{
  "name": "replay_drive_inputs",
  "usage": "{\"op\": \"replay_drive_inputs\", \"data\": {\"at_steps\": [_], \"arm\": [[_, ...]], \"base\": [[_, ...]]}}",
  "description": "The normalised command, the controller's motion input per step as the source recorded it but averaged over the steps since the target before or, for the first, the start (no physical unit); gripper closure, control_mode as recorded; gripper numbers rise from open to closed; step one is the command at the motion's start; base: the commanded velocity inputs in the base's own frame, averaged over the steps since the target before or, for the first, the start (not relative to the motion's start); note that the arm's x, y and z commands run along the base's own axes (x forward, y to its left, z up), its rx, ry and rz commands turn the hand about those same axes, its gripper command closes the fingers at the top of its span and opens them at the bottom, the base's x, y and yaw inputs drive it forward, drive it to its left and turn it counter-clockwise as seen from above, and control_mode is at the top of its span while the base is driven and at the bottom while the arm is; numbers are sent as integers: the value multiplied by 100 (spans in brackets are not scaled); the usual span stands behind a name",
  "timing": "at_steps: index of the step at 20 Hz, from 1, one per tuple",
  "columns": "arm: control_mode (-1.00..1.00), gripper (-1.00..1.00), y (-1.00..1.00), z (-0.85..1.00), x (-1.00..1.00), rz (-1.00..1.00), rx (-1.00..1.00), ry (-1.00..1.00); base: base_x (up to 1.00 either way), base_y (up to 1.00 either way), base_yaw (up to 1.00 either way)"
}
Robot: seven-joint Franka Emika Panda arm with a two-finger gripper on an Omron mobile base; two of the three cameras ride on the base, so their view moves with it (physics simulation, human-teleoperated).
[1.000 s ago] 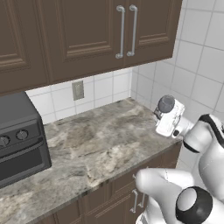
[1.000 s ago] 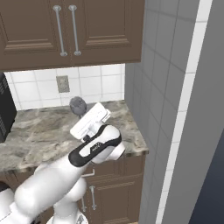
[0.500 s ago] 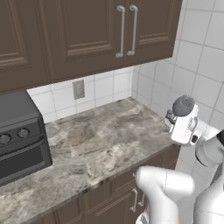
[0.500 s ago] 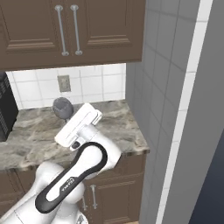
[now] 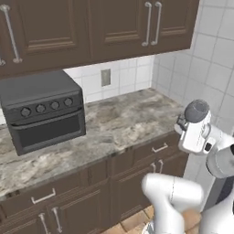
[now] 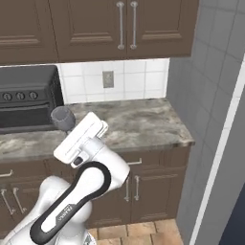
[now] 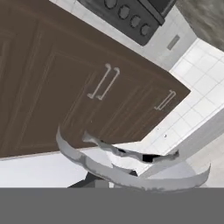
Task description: Retrieve the wine glasses from the counter and place one next to each plate.
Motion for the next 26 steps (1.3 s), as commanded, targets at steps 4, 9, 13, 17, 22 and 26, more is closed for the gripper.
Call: {"op": "replay_drive_inputs", "data": {"at_steps": [4, 9, 13, 17, 22, 26], "arm": [[100, 100, 0, 0, 0, 0, 0, 0], [100, 100, 0, 0, 0, 0, 0, 0], [100, 100, 0, 0, 0, 0, 0, 0], [100, 100, 0, 0, 0, 0, 0, 0], [100, 100, 0, 0, 0, 0, 0, 0], [100, 100, 0, 0, 0, 0, 0, 0]], "base": [[-71, 100, 8], [-100, 100, 18], [-81, 100, 39], [-17, 100, 57], [0, 58, 86], [0, 0, 100]]}}
